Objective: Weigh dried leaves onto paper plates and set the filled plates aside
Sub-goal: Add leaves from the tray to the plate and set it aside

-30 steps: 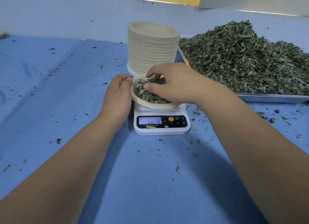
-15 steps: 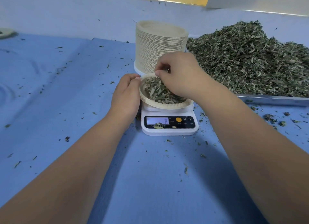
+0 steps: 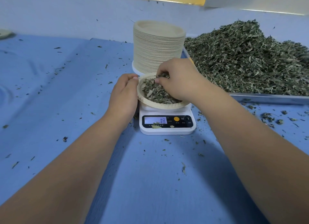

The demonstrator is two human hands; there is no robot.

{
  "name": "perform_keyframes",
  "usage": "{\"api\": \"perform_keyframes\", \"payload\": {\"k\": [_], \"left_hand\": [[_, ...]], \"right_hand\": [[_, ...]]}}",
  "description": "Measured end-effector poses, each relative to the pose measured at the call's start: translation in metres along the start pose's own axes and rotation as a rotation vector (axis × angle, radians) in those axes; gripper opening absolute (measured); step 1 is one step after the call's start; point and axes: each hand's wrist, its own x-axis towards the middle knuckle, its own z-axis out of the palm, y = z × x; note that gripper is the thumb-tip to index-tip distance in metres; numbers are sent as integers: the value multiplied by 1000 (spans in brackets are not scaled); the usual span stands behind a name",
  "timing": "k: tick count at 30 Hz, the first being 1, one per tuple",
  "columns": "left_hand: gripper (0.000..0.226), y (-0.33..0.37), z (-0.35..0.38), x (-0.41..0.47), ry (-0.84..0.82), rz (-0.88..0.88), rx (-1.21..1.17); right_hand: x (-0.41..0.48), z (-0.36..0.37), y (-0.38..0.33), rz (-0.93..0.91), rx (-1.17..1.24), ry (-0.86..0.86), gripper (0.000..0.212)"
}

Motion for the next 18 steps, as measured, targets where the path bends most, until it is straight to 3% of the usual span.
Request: {"api": "perform_keyframes", "payload": {"k": [8,18], "left_hand": [[19,-1,1,2,7,3,-14],[19,0,1,2,7,-9,-13]], "right_hand": [[2,-17,7,72,267,189,14],[-3,-15,16,143,460,293,15]]}}
